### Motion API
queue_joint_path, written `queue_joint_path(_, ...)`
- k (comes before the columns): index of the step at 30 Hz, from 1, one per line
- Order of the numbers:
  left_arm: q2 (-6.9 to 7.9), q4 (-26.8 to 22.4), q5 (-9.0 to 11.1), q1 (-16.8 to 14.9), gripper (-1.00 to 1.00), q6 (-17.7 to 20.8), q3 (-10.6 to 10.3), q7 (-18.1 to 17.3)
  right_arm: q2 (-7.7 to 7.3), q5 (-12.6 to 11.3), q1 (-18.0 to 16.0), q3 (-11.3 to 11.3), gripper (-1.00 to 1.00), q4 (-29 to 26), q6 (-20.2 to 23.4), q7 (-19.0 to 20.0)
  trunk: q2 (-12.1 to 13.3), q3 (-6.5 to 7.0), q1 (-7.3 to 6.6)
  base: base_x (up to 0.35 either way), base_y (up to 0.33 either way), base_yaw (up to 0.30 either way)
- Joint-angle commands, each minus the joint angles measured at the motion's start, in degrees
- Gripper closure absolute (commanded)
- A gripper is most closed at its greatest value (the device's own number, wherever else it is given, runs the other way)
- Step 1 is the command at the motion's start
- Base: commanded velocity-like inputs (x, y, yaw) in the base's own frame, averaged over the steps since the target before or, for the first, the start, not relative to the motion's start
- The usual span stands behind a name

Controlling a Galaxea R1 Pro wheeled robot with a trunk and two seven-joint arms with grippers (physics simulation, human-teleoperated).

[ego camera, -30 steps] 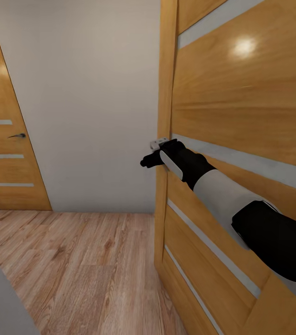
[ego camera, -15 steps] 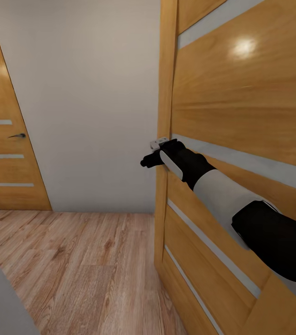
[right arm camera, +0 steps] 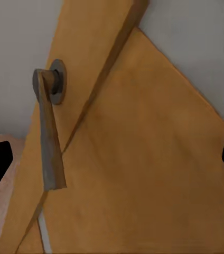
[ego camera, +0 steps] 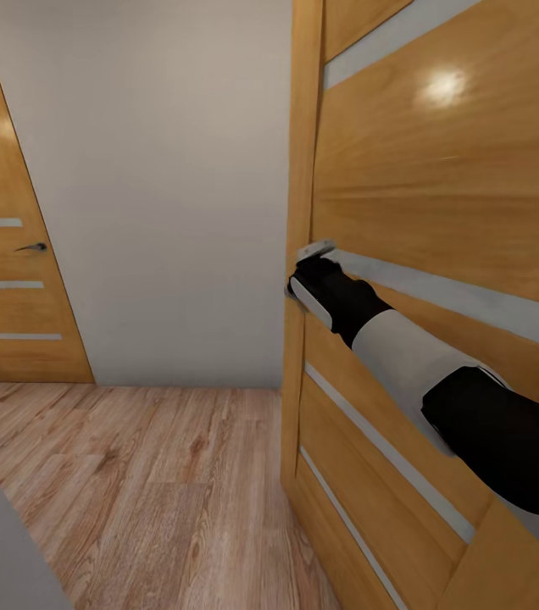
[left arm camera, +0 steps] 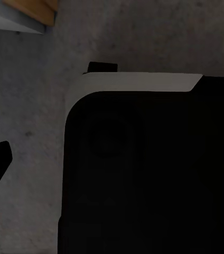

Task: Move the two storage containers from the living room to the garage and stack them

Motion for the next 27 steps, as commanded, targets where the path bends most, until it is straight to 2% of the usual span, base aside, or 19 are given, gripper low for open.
queue_joint_path(1,0.0,-0.02,0.42,-0.01,-1.0,-0.06,0.03,0.04,0.0,-0.22,-0.07,0.29,-1.0,0.01,0.68,-1.34,-0.03,-0.06,0.0,0.0,0.0,0.0)
queue_joint_path(9,0.0,-0.02,0.42,-0.01,-1.0,-0.13,0.03,0.04,0.0,0.08,-0.06,0.33,-1.0,-0.01,1.48,-3.65,-0.03,-0.06,0.0,0.0,0.0,0.0)
queue_joint_path(16,0.0,-0.01,0.42,-0.01,-1.0,-0.14,0.03,0.04,0.0,0.08,-0.06,0.42,-1.0,0.21,1.92,-8.29,-0.03,-0.06,0.0,0.0,0.0,0.0)
queue_joint_path(23,0.0,-0.02,0.39,-0.01,-1.0,-0.11,0.03,0.04,0.0,0.12,-0.06,0.44,-1.0,0.95,2.47,-9.12,-0.03,-0.06,0.0,0.0,0.0,0.0)
queue_joint_path(27,0.0,-0.02,0.4,-0.01,-1.0,-0.14,0.03,0.04,0.0,0.26,-0.06,0.5,-1.0,4.02,1.86,-9.19,-0.03,-0.06,0.0,0.0,0.0,0.0)
